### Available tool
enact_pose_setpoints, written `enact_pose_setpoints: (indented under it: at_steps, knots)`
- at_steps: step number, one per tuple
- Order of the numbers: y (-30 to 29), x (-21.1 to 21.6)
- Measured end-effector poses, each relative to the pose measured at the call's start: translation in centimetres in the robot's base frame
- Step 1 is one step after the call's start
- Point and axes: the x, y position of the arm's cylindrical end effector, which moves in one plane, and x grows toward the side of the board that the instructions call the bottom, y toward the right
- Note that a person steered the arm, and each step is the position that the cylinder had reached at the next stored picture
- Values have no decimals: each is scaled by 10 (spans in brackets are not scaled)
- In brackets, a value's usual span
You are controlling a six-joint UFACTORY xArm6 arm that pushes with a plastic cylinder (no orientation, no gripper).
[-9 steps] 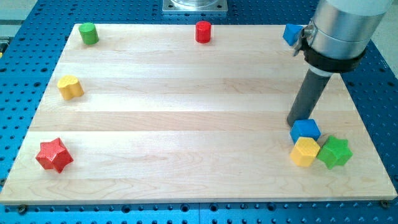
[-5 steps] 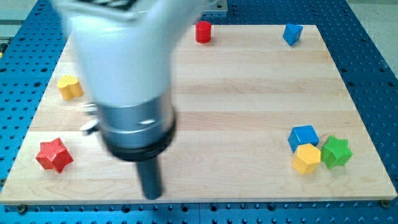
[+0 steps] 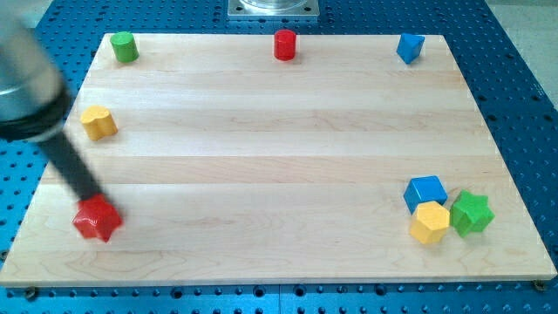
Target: Push the red star bottom left to the blue cube
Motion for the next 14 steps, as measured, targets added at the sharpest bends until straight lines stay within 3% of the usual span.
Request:
enact_pose_setpoints:
  at_steps: [1,2,3,4,5,6,7,8,9,10,11,12,13,14]
  knots:
    - [15,-2]
    - [-37,9]
    - [-38,39]
    - [-97,45]
    - [-66,70]
    - [26,59]
    - [16,61]
    - [48,78]
    - [105,41]
    - [138,36]
    - [106,56]
    - [167,71]
    - [230,53]
    - [261,57]
